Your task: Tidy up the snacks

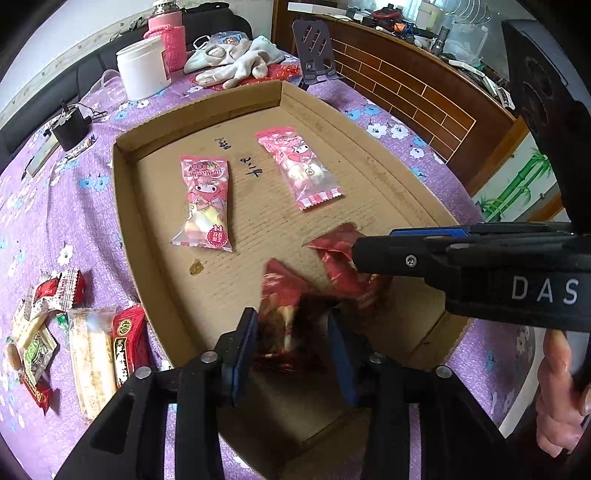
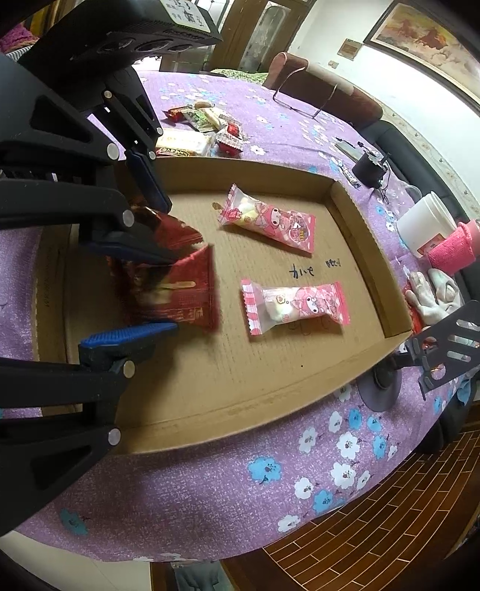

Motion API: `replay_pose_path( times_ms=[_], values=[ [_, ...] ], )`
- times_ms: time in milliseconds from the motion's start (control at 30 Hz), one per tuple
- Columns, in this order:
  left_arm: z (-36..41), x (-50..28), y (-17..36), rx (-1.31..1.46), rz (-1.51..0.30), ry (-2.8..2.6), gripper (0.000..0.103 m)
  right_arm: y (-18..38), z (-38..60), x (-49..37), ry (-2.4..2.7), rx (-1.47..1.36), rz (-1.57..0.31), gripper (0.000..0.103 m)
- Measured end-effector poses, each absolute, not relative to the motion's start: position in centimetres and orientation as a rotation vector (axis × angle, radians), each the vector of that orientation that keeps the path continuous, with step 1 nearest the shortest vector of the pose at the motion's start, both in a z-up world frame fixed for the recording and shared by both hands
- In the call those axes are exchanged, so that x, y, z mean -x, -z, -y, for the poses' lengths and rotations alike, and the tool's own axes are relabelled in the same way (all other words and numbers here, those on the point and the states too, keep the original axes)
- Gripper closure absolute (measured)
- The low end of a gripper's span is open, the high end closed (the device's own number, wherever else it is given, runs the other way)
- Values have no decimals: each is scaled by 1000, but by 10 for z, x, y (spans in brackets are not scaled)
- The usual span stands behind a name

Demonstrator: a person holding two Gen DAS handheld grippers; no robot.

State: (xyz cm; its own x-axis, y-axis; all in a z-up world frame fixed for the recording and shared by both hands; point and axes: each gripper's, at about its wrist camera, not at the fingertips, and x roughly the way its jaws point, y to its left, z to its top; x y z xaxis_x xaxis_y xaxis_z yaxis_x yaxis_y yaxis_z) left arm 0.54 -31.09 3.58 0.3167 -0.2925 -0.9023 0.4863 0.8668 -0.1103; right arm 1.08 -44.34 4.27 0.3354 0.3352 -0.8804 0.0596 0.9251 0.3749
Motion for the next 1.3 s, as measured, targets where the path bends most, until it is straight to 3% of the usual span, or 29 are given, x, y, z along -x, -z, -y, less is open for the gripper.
replay_pose_path(
  times_ms=[600, 700, 1300],
  values=[
    [279, 3, -72, -115, -1070, 512, 61, -73, 428, -5, -176, -364, -1132, 72],
    [269, 6, -78, -98, -1051, 506, 51, -76, 420, -4, -180, -356, -1124, 72],
    [156, 13, -93, 64, -1007, 347, 50, -89, 343, -5, -286, -264, -1126, 71]
  ],
)
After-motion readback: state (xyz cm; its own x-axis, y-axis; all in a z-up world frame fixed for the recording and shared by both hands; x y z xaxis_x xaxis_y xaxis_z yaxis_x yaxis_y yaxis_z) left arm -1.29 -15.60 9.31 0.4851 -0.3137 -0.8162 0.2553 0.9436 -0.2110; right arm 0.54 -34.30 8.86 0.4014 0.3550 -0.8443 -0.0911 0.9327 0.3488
